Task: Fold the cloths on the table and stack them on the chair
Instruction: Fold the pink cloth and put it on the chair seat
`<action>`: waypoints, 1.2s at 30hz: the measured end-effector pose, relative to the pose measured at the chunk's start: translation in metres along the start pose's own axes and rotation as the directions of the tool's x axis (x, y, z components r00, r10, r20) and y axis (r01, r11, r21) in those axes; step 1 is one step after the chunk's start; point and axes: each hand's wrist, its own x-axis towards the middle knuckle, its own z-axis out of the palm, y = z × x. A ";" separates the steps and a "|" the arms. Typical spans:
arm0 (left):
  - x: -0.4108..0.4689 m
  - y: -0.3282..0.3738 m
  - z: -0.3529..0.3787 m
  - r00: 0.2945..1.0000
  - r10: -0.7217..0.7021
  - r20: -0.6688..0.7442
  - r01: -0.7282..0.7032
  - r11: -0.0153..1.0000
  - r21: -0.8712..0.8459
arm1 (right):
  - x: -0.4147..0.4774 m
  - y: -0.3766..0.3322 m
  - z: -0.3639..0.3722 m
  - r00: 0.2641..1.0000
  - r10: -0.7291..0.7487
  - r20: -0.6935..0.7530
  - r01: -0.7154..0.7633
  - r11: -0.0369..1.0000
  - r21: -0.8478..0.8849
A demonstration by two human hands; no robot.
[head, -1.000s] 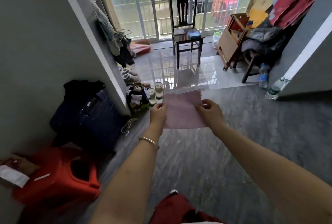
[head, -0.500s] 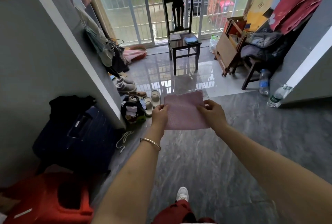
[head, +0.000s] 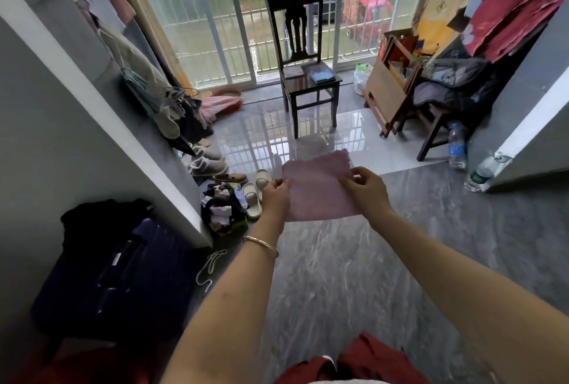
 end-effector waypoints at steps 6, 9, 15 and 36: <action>0.041 0.010 0.020 1.000 -0.024 -0.009 0.024 1.000 -0.021 | 0.049 0.000 0.003 1.000 0.023 -0.010 -0.023 0.999 0.041; 0.063 0.018 0.034 0.999 -0.036 -0.006 0.036 0.999 -0.018 | 0.079 0.000 0.003 1.000 0.021 0.004 -0.021 0.999 0.042; 0.111 0.045 0.072 0.997 -0.039 -0.065 0.038 0.999 -0.017 | 0.150 -0.008 -0.007 1.000 0.013 0.026 -0.015 0.999 0.052; 0.238 0.120 0.183 0.996 -0.013 -0.092 0.015 1.000 0.017 | 0.338 -0.023 -0.050 0.998 -0.019 0.068 0.019 1.000 -0.003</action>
